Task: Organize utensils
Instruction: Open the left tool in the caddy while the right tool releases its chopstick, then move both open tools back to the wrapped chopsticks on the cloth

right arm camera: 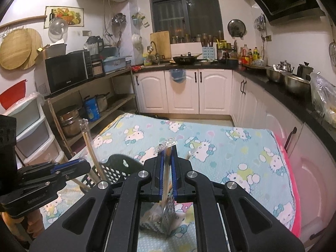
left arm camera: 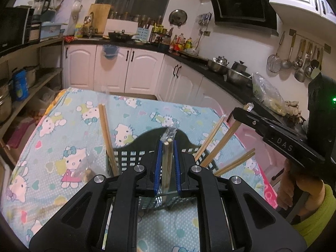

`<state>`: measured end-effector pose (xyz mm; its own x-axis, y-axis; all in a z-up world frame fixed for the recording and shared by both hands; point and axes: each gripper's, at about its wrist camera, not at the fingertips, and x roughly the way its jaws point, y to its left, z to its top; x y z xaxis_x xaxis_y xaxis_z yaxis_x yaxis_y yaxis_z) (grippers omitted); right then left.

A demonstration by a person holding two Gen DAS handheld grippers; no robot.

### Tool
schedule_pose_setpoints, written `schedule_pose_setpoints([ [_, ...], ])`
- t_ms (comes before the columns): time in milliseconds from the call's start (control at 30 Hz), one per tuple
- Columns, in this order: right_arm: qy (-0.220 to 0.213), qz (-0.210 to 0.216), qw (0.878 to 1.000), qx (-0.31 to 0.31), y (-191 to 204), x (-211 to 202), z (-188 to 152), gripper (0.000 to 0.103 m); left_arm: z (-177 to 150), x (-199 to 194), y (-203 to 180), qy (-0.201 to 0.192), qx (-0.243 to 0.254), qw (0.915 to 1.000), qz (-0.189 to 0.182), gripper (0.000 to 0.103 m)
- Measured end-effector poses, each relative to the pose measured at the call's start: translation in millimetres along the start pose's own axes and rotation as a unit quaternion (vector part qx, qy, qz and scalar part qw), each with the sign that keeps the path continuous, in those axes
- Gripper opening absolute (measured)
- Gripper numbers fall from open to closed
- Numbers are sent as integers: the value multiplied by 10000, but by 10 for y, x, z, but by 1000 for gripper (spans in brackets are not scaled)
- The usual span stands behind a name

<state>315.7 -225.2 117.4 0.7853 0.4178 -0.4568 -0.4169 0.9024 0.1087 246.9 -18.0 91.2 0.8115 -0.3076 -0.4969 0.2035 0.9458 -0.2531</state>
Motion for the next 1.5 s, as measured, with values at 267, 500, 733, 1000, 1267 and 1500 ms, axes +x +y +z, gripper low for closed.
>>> schedule_pose_setpoints([
  [267,155,98,9996,204,-17,-70,-37,19,-66,-78,13,102,-16,9999,17,18],
  [500,111,56,9998,173,-4,-261,-61,34,-94,-157,-3,140,-19,9999,15,30],
  [733,131,-9,9997,186,-1,-434,-107,40,-148,-257,-39,197,17,9998,49,43],
  [1000,136,-19,9997,177,30,-648,-214,45,-207,-409,-17,146,-37,9998,108,59],
  [1267,138,-1,9999,83,167,-864,-387,55,-311,-623,12,67,-103,9999,99,76],
  [1500,191,-9,9998,63,301,-970,-539,60,-444,-790,42,4,-183,9998,69,91],
])
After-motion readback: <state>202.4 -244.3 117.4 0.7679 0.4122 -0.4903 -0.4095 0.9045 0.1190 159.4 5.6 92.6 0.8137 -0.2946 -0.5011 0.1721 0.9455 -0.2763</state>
